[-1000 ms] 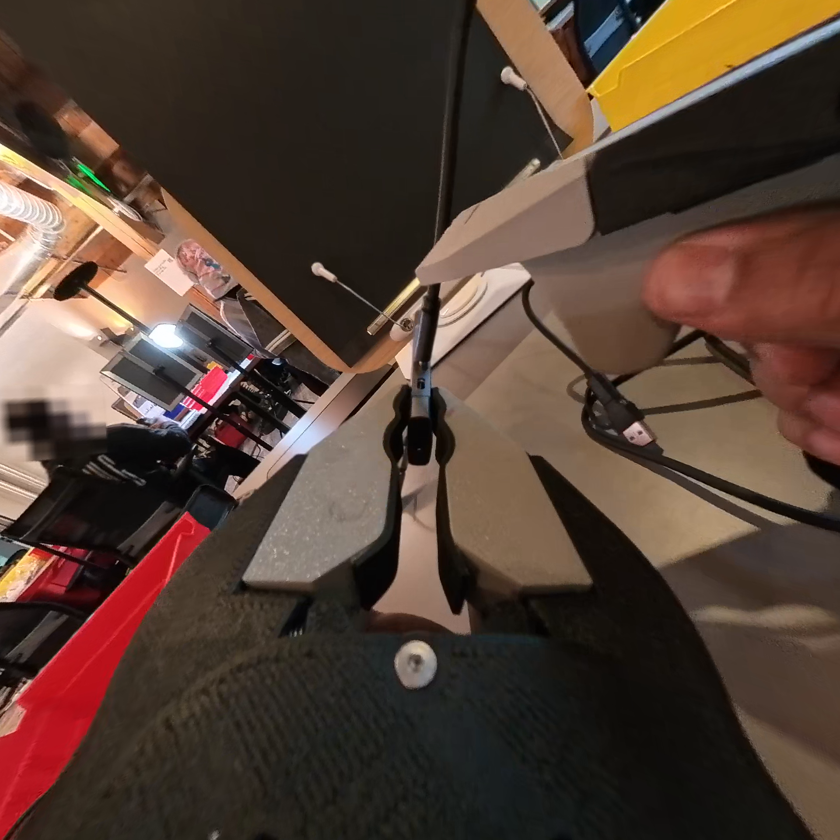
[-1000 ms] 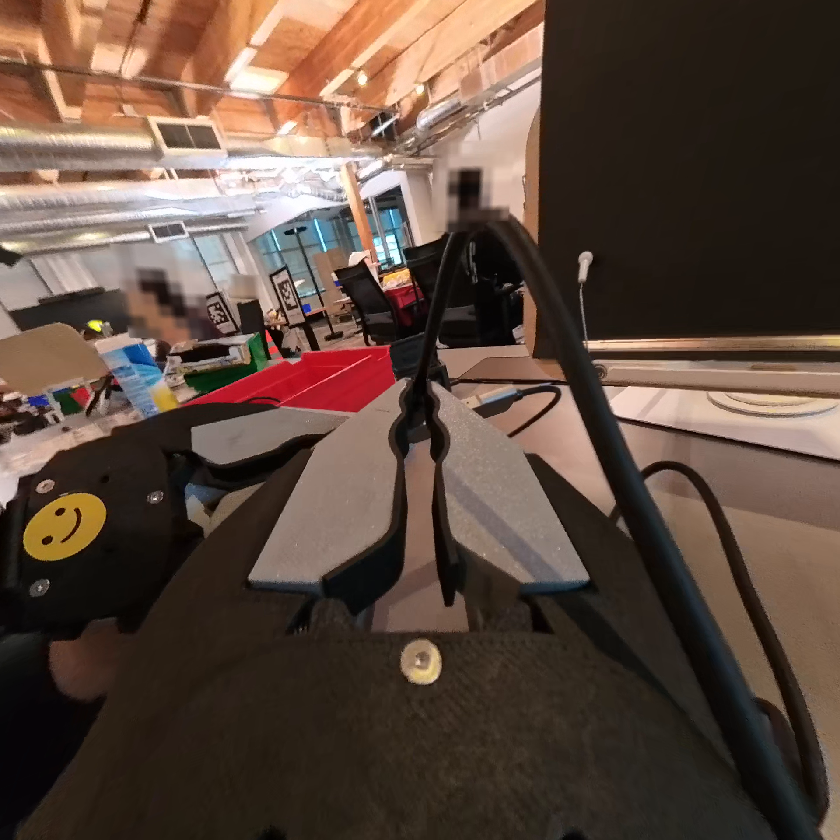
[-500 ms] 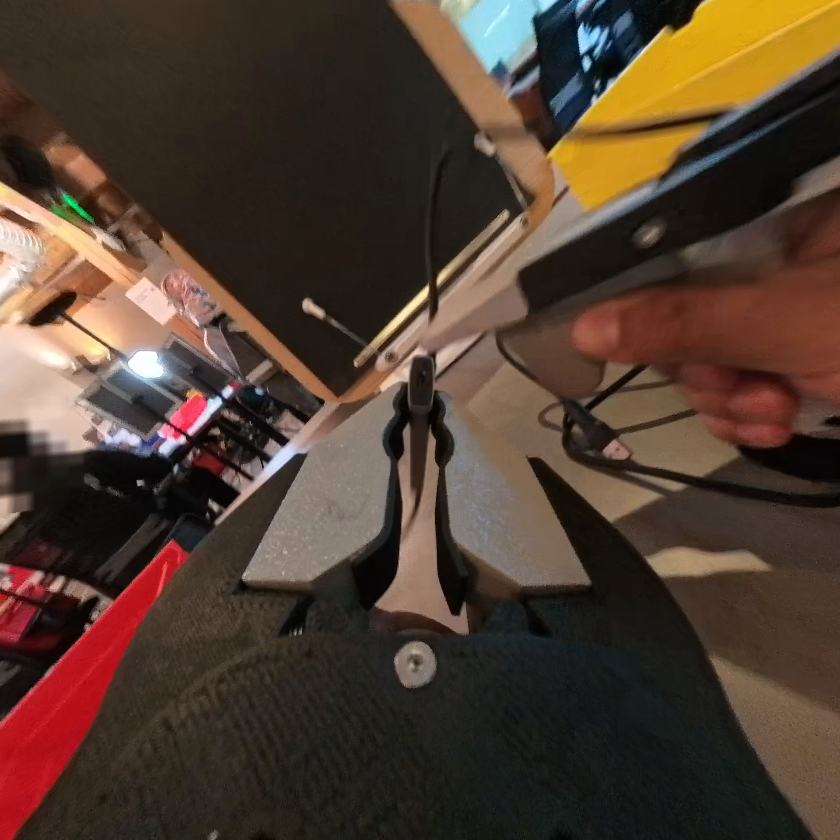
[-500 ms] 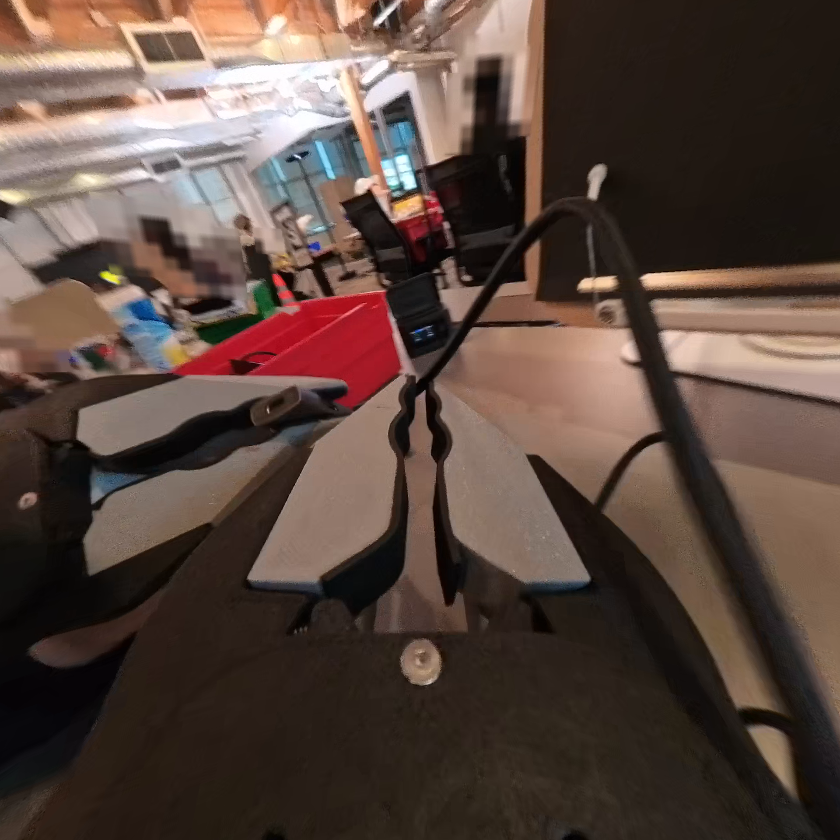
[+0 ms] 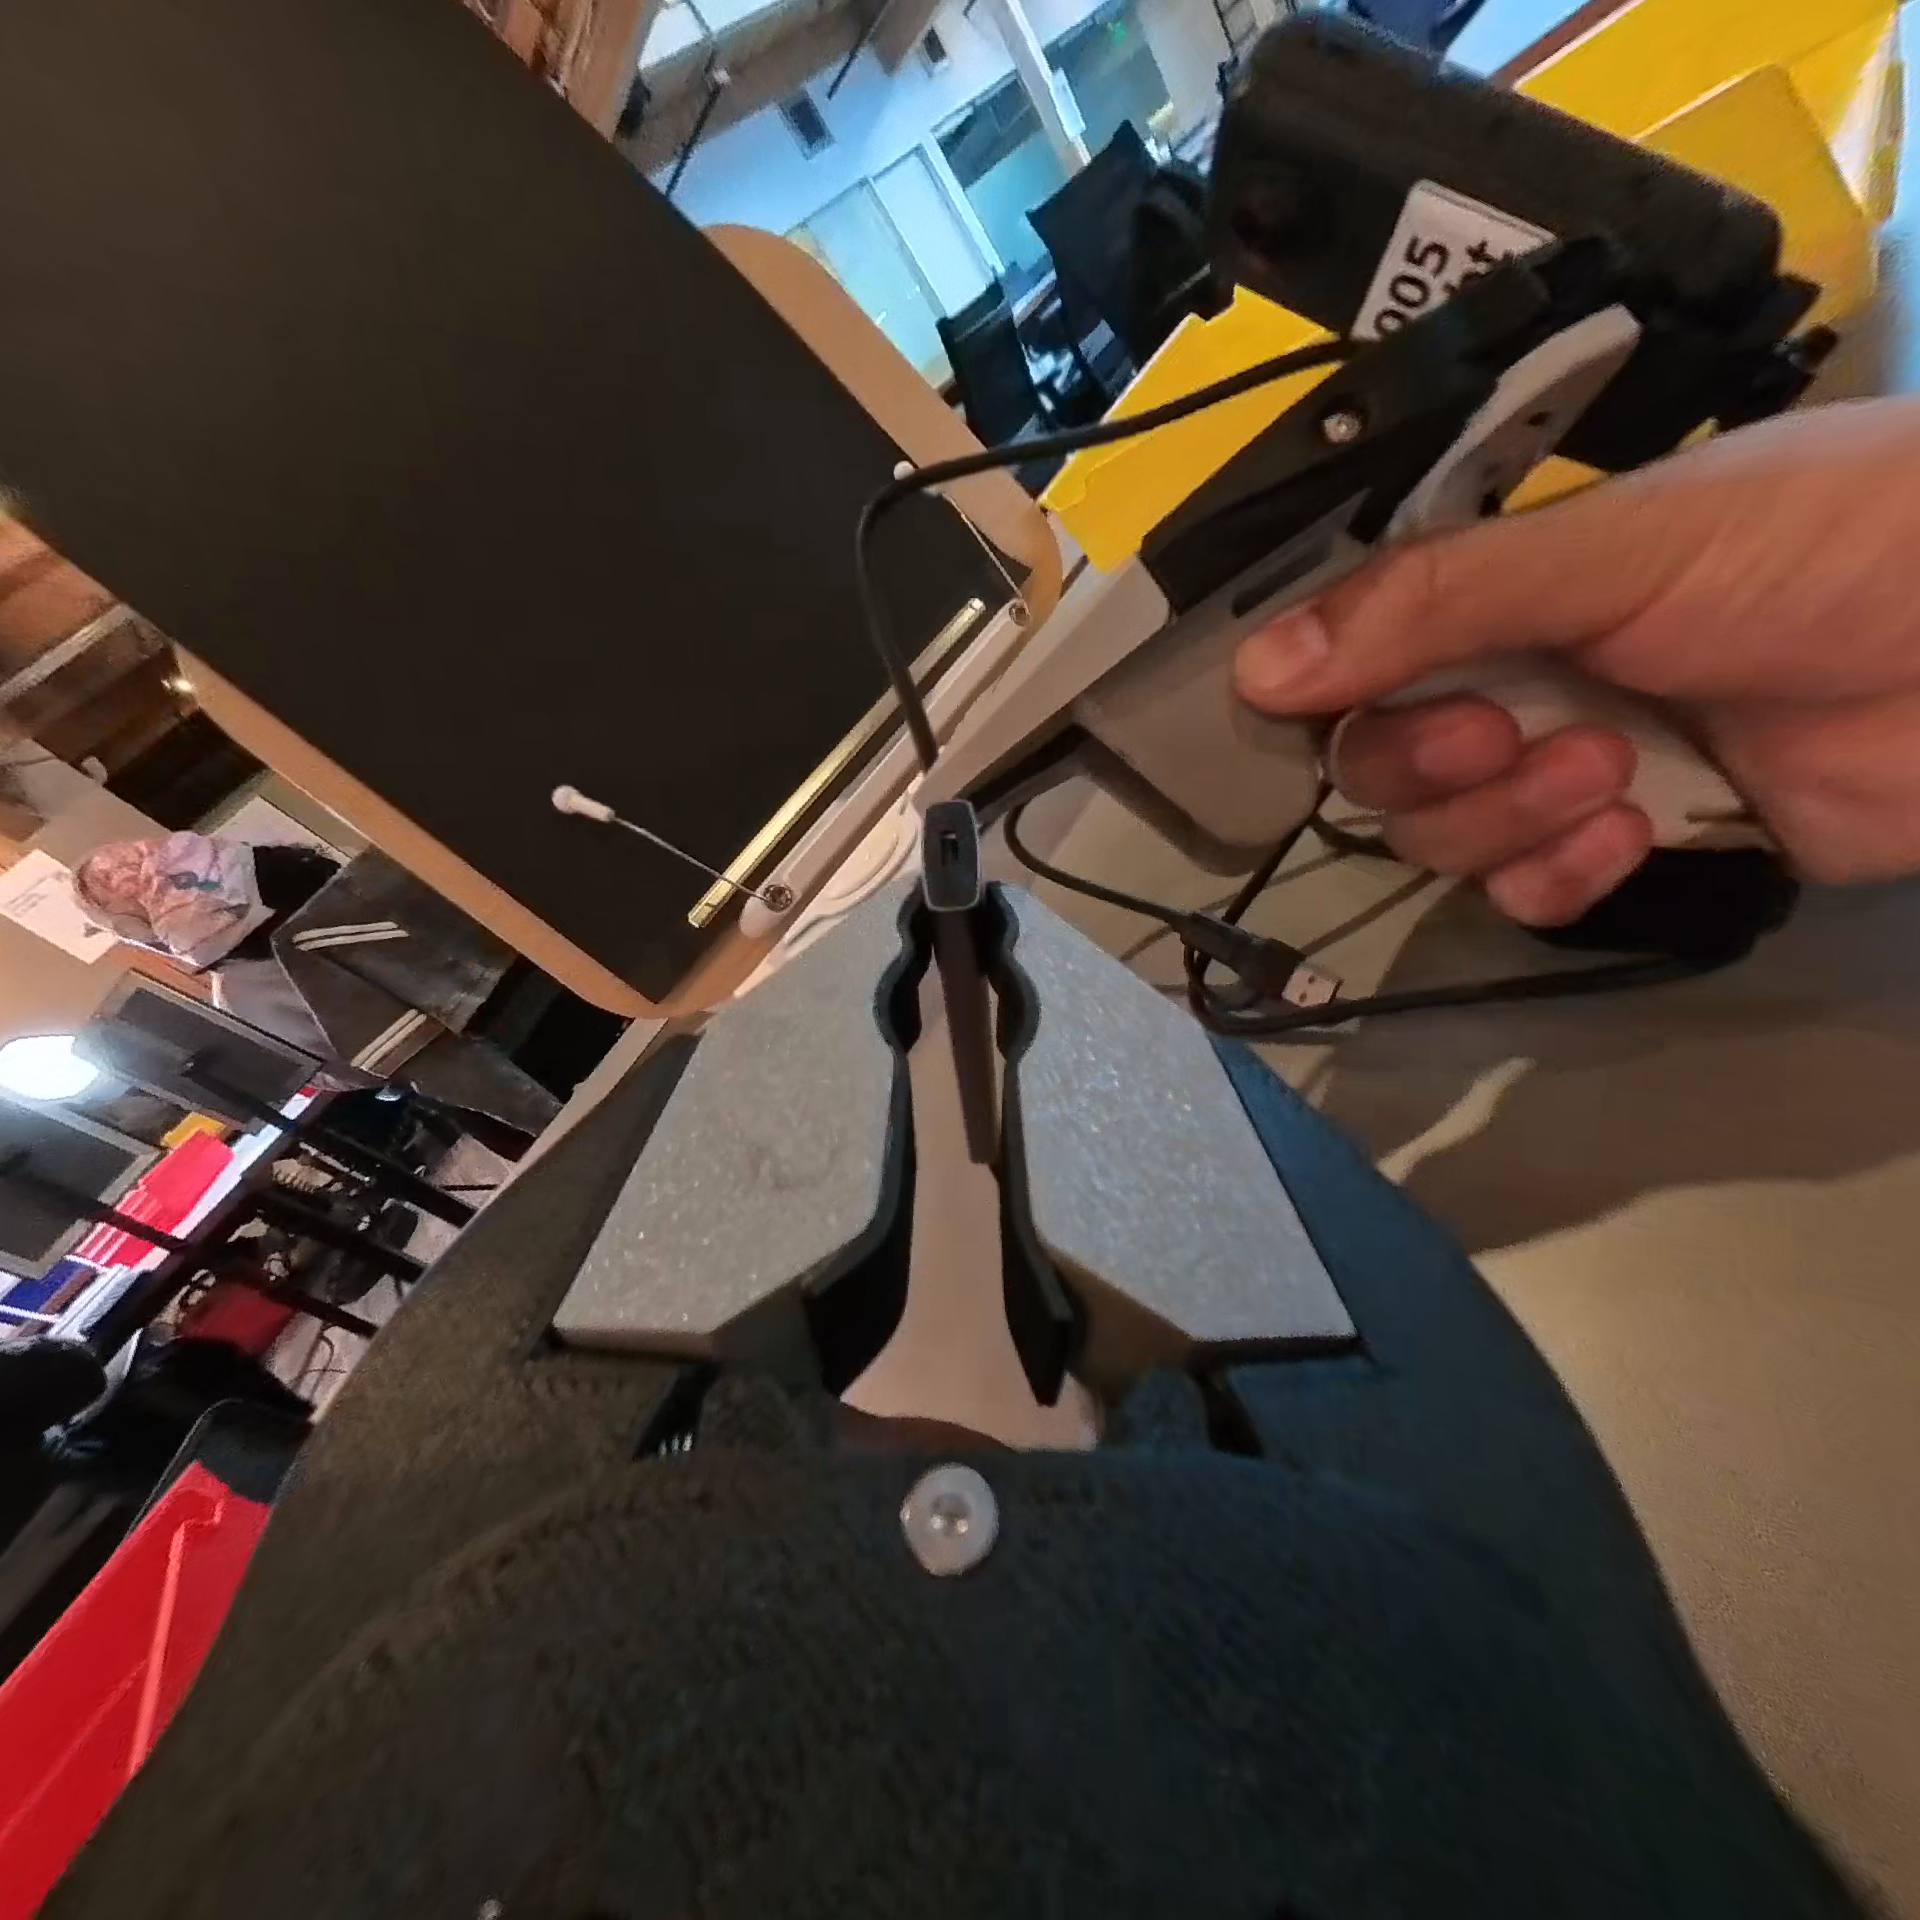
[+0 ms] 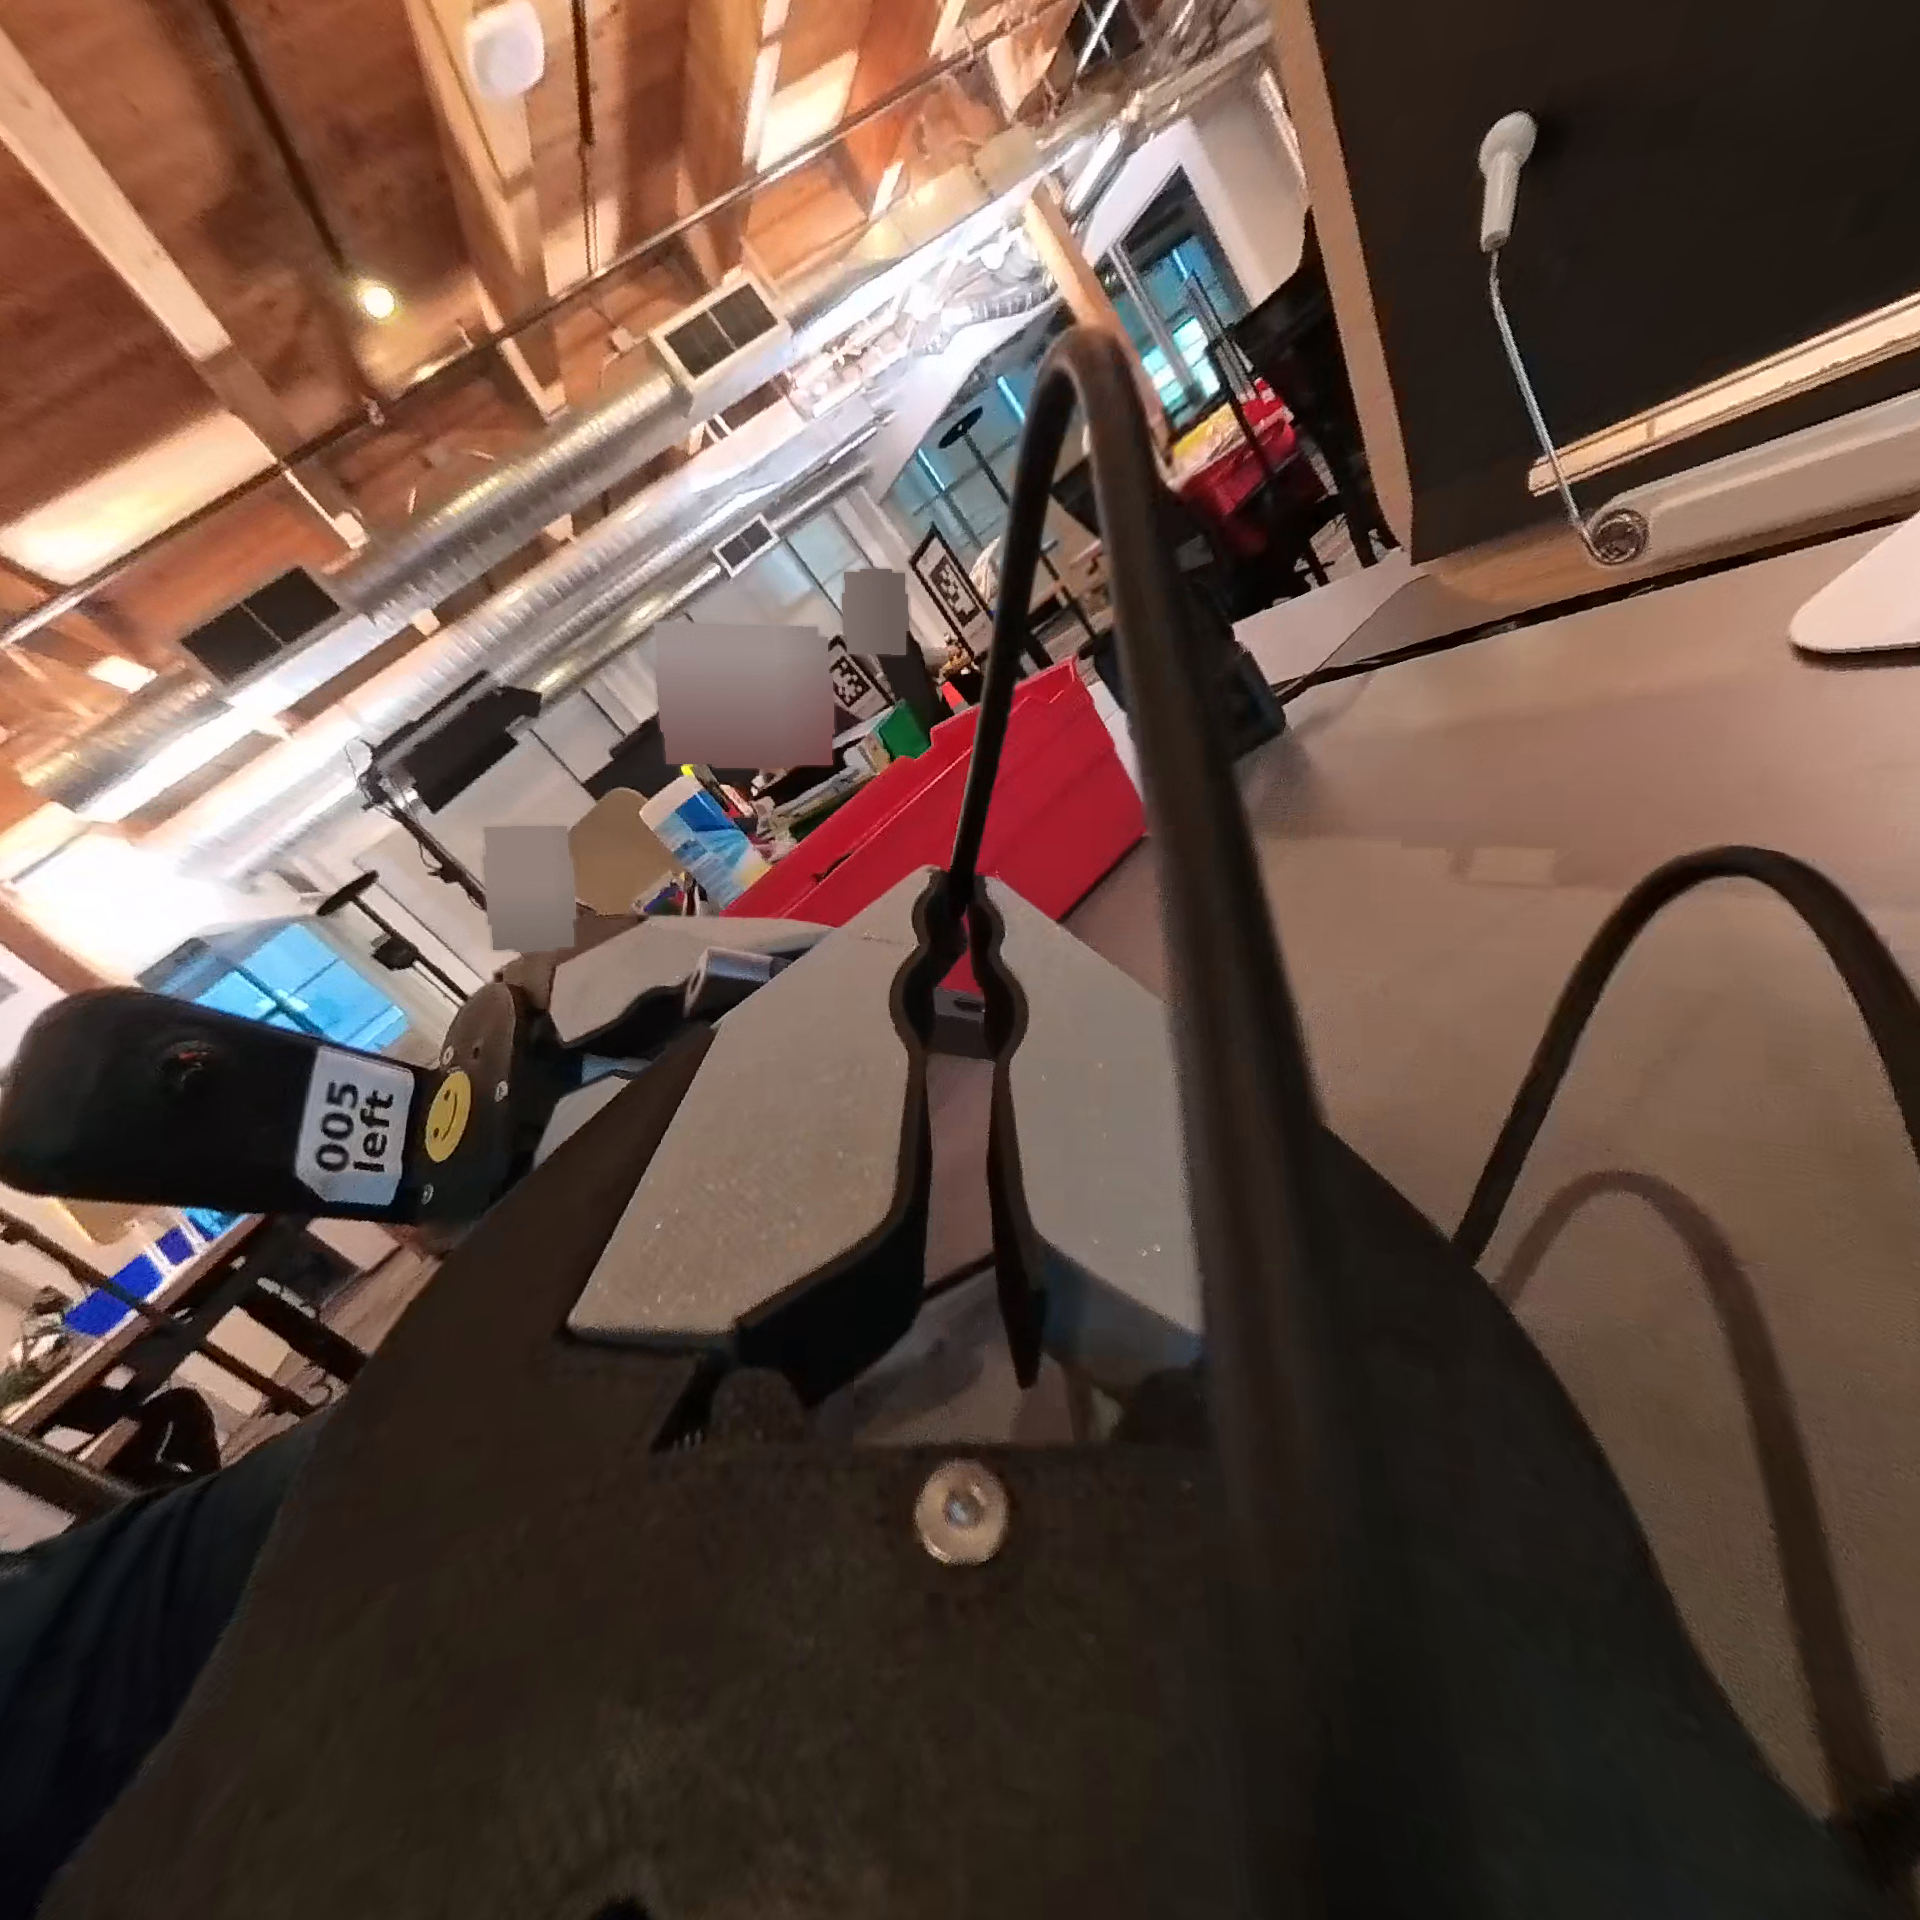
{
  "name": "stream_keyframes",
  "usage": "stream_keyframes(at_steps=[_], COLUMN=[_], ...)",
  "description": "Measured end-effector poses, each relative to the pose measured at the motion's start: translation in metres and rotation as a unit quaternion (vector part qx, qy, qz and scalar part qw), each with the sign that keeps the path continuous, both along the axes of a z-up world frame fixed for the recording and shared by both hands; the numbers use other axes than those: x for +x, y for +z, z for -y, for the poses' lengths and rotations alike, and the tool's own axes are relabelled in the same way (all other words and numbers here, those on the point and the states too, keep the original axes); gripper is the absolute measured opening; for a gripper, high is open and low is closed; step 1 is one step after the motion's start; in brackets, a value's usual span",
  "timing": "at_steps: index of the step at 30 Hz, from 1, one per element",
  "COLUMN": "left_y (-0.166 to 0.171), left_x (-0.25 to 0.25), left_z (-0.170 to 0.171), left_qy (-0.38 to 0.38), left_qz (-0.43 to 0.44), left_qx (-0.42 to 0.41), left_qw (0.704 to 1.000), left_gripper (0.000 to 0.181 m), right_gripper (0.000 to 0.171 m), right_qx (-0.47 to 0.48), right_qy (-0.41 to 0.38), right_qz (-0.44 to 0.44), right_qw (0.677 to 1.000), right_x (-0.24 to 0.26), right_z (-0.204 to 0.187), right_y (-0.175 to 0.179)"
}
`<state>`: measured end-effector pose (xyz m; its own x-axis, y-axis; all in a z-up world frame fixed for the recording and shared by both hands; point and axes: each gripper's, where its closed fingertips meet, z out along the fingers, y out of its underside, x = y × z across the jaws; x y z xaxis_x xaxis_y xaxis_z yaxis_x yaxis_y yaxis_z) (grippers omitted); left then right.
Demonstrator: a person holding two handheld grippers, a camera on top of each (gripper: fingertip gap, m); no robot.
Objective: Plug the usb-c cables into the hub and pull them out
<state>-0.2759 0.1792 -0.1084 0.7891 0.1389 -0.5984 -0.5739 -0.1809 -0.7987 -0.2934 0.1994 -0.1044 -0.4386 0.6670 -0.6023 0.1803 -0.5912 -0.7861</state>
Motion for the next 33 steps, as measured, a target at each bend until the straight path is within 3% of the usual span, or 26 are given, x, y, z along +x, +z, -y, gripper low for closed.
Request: stream_keyframes(at_steps=[5, 13, 25, 30, 33], left_y=[-0.020, -0.038, -0.053, -0.063, -0.059], left_x=[-0.003, -0.023, -0.041, -0.039, -0.039], left_z=[-0.004, -0.002, 0.005, 0.002, 0.000], left_qy=[0.036, 0.088, 0.160, 0.161, 0.160], left_qz=[-0.061, -0.015, -0.056, -0.039, -0.018], left_qx=[-0.047, -0.089, -0.143, -0.162, -0.149], left_qw=[0.996, 0.992, 0.975, 0.973, 0.976], left_gripper=[0.012, 0.008, 0.007, 0.006, 0.006], right_gripper=[0.001, 0.000, 0.000, 0.003, 0.004], right_qx=[-0.020, 0.006, -0.032, 0.080, 0.140], right_qy=[0.019, 0.023, 0.074, 0.096, 0.060], right_qz=[0.006, 0.015, 0.037, 0.053, 0.031], right_qw=[1.000, 1.000, 0.996, 0.991, 0.988], right_x=[0.001, 0.000, -0.001, 0.005, 0.004], right_z=[0.003, 0.010, 0.022, 0.048, 0.047], right_y=[-0.002, -0.006, -0.015, -0.027, -0.022])
